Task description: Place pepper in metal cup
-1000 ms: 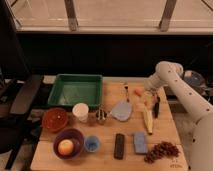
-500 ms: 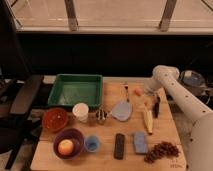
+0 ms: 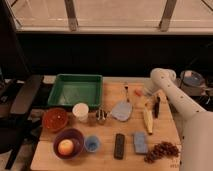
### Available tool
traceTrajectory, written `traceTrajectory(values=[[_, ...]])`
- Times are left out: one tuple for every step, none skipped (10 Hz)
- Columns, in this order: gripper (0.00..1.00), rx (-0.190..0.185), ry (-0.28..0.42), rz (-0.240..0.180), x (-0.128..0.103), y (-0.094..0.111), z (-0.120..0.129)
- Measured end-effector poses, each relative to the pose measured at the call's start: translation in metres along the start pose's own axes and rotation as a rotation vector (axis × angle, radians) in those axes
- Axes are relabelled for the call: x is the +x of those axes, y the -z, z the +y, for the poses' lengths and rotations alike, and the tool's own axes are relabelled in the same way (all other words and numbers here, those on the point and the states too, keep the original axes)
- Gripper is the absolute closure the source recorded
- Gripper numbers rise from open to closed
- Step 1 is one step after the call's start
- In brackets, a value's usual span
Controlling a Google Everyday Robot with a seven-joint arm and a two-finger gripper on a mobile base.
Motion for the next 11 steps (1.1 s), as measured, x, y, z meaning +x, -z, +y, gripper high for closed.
traceTrajectory(values=[[0.27, -0.002, -0.001, 0.000, 0.000, -0.001, -0.001], [0.29, -0.004, 0.000, 0.000, -0.001, -0.003, -0.002], [0.38, -0.009, 0.001, -0.002, -0.002, -0.005, -0.003], [0.48, -0.014, 0.002, -0.002, 0.000, -0.005, -0.003], [0.59, -0.023, 0.004, -0.005, 0.000, -0.005, -0.003], [0.69, -0.026, 0.006, -0.011, 0.000, -0.005, -0.004], [0.79, -0.031, 0.010, -0.012, 0.000, -0.005, -0.003], [0.89, -0.035, 0.013, -0.014, -0.001, -0.005, -0.003], [0.97, -0.038, 0.018, -0.016, -0.002, -0.004, -0.002], [1.00, -0.039, 0.019, -0.033, -0.004, 0.002, -0.002], [1.00, -0.040, 0.019, -0.053, -0.008, 0.009, -0.002]])
